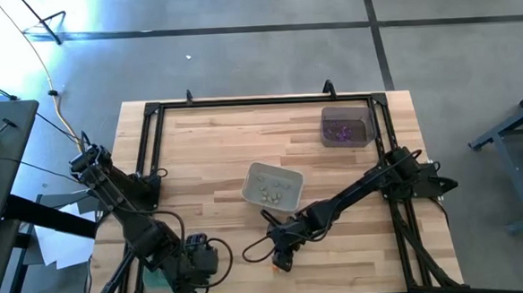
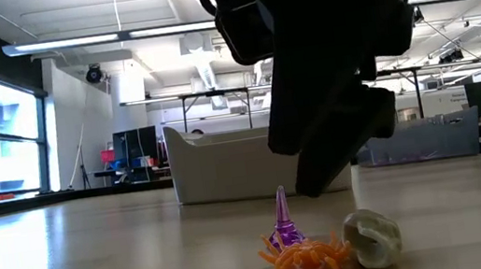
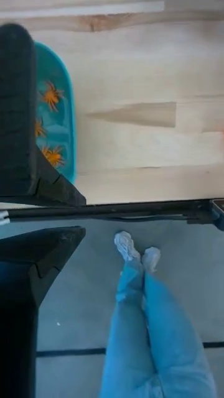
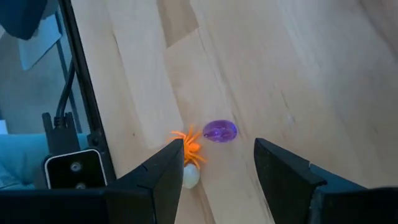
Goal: Sort Halloween decoration
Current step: Put the violet witch hat toy into the black bin
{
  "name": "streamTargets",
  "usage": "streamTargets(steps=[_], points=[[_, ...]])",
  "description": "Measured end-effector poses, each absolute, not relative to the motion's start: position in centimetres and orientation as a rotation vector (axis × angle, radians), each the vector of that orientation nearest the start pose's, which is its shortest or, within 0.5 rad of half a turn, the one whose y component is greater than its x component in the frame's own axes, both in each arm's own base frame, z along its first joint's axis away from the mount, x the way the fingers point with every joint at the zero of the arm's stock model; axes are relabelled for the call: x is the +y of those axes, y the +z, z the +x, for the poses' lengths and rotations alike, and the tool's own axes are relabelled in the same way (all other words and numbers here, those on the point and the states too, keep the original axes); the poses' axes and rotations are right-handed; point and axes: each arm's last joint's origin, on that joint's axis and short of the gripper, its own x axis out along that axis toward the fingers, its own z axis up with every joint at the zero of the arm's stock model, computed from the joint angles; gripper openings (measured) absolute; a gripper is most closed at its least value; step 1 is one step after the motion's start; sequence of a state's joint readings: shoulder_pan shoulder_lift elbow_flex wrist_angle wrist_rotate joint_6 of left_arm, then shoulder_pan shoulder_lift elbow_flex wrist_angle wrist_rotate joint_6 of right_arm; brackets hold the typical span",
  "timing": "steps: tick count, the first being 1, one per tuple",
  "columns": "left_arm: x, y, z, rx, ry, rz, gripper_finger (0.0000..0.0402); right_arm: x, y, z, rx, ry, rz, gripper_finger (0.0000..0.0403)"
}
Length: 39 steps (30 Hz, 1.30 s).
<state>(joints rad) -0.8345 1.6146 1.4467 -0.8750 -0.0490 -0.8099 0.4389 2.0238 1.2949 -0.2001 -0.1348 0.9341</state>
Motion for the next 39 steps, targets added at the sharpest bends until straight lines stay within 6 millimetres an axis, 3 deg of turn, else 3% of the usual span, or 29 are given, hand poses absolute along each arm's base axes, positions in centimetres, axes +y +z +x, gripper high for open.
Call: streamTargets(steps=[16,28,39], points=[[-24.9,30.4,22.4,1.15,-0.226,-0.391,0.0048,18.1,14.6,37.8,1.059,0.106,0.652,0.019],[-25.7,30.4,21.4,1.165,-0.216,-0.405,0.0049,18.5,12.6,38.4,1.055,0.121,0.68,0.0189],[-25.9,30.4,21.1,1.165,-0.22,-0.395,0.0049,18.5,12.5,38.4,1.052,0.103,0.677,0.0116]])
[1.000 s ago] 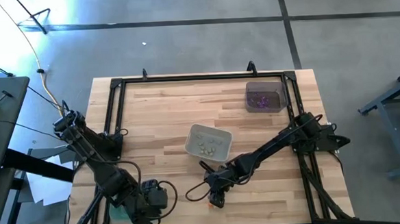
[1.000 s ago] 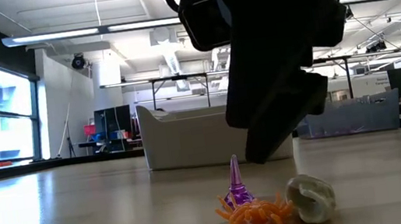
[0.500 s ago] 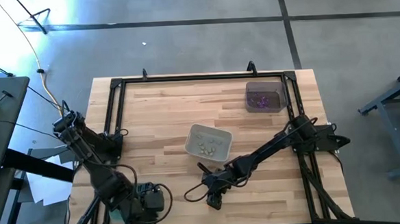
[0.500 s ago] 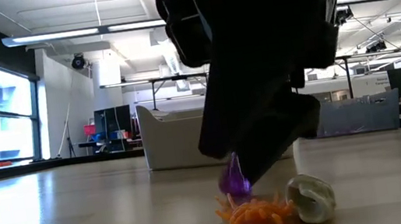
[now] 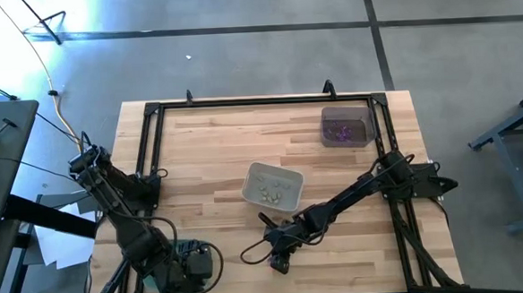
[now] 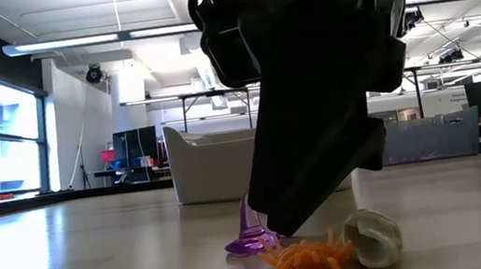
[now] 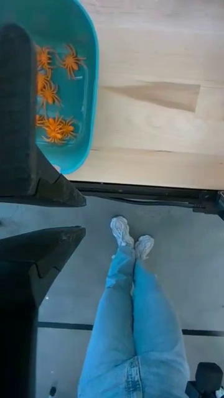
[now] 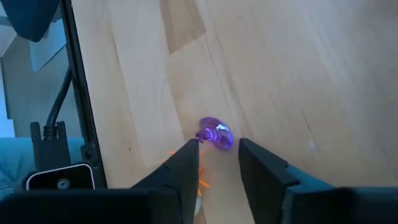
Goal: Sort Halloween decoration
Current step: Put the violet witch hat toy into the black bin
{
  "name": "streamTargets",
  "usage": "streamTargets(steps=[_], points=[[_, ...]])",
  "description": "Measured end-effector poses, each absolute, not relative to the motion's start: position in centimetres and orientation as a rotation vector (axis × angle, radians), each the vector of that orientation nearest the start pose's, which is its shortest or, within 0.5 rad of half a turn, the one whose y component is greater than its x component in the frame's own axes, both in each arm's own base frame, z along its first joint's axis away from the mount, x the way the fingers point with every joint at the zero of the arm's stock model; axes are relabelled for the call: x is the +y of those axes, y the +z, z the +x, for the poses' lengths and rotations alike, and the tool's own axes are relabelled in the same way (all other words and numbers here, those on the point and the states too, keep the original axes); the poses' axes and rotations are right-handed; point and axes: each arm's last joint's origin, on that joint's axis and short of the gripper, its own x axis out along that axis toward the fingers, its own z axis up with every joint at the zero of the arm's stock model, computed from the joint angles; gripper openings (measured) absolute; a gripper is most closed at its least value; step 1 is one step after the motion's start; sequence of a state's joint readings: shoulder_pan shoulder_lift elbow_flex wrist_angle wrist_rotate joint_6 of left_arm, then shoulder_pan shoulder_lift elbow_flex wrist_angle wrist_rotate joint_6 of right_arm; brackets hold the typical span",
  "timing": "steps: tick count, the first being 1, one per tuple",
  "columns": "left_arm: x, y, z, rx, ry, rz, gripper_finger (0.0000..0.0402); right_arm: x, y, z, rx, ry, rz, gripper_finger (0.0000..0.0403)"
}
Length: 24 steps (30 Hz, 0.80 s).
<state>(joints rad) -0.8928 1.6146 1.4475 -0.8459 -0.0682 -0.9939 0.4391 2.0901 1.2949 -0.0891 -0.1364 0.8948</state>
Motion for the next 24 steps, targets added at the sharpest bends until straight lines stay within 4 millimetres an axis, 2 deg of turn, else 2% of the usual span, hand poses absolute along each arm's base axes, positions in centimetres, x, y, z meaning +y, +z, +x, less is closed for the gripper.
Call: streamTargets(steps=[4,9,17,24], points=[[-25.95,30.38,21.1,1.164,-0.222,-0.395,0.0049,18.48,12.5,38.45,1.051,0.087,0.693,0.0092],[-26.07,30.38,20.95,1.166,-0.222,-0.4,0.0049,18.49,12.51,38.47,1.048,0.086,0.696,0.0089],[-26.31,30.37,20.63,1.173,-0.219,-0.411,0.0049,18.75,13.26,39.25,0.931,0.12,0.717,0.0123],[-26.43,30.35,20.43,1.176,-0.207,-0.421,0.0049,18.67,13.24,39.27,0.922,0.102,0.71,0.0153]])
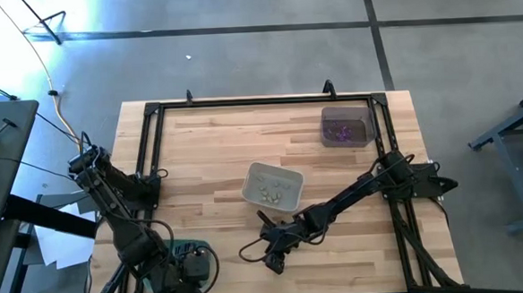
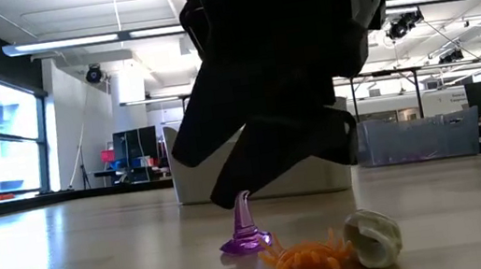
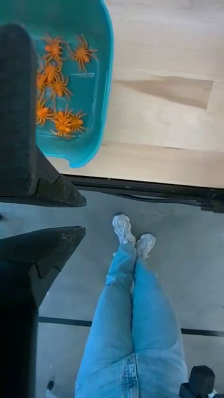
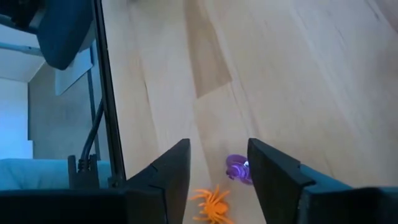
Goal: Sort Halloween decoration
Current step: Put the violet witch hat toy into the black bin
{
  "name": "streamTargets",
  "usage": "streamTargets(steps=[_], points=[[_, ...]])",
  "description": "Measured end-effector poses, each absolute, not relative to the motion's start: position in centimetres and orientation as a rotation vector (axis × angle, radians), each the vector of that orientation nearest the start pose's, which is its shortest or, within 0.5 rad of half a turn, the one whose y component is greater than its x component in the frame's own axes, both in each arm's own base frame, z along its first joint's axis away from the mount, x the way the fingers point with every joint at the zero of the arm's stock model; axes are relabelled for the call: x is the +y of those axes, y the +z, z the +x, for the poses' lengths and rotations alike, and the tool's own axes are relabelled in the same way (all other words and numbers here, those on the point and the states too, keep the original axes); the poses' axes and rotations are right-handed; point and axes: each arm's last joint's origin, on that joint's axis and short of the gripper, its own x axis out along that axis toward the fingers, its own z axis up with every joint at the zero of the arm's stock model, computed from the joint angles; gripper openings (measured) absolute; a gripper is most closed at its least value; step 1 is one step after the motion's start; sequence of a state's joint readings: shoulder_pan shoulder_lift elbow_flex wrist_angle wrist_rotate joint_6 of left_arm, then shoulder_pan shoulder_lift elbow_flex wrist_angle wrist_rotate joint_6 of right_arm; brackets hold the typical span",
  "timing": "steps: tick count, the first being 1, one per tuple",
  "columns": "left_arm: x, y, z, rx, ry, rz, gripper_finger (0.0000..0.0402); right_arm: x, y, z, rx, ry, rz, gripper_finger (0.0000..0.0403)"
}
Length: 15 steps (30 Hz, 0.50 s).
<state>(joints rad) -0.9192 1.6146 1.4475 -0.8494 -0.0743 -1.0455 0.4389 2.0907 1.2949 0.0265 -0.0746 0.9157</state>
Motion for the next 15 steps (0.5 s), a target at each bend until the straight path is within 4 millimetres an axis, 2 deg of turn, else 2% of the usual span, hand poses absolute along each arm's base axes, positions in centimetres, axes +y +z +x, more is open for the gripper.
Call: streamTargets(steps=[15], points=[[-26.43,30.35,20.42,1.171,-0.201,-0.421,0.0049,18.56,12.88,38.92,0.973,0.083,0.697,0.0157]])
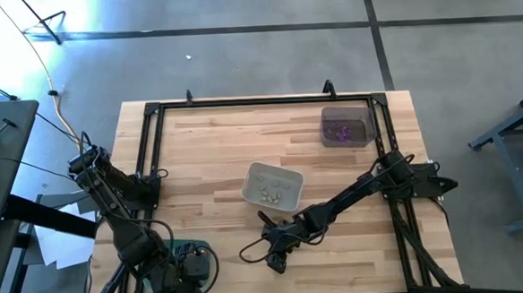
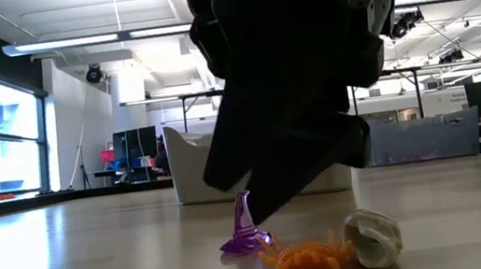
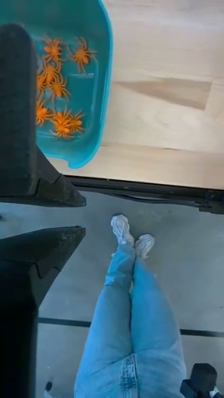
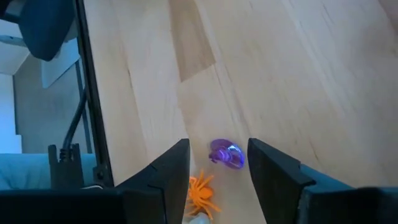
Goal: Sort Halloween decoration
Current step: Put the violet witch hat toy into the black bin
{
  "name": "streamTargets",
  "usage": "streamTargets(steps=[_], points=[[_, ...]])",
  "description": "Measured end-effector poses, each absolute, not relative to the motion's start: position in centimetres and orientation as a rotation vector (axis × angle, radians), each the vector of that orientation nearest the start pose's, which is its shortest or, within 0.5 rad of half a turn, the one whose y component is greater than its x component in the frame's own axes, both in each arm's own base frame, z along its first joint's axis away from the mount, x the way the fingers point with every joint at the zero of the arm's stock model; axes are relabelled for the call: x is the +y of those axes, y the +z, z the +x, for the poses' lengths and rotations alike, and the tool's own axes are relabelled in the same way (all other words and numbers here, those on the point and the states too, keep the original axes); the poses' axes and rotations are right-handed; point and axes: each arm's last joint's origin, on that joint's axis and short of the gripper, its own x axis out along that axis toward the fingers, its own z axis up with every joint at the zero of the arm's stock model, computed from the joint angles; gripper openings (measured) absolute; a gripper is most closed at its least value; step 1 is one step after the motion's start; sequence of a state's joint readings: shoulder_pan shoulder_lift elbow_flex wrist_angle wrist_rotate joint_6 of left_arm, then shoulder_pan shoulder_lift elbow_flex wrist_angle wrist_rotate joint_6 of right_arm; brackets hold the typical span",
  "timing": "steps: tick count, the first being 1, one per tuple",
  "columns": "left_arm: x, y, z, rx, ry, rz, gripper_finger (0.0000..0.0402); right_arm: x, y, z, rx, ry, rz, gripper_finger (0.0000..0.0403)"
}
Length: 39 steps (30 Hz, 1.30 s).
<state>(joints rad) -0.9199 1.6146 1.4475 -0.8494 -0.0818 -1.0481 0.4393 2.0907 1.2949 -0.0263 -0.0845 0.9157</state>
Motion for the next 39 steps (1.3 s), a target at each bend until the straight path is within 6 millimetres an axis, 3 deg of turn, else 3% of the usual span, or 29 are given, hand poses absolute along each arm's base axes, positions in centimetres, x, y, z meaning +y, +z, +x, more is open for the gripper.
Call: streamTargets(steps=[13,25,39], points=[[-26.4,30.3,20.4,1.176,-0.186,-0.43,0.0049,19.2,10.7,39.2,1.001,0.082,0.747,0.0108],[-26.3,30.3,20.4,1.179,-0.18,-0.425,0.0049,19.3,10.6,39.3,1.008,0.114,0.762,0.0008],[-26.3,30.3,20.4,1.177,-0.173,-0.432,0.0049,19.2,10.6,39.5,1.01,0.151,0.782,0.0002]])
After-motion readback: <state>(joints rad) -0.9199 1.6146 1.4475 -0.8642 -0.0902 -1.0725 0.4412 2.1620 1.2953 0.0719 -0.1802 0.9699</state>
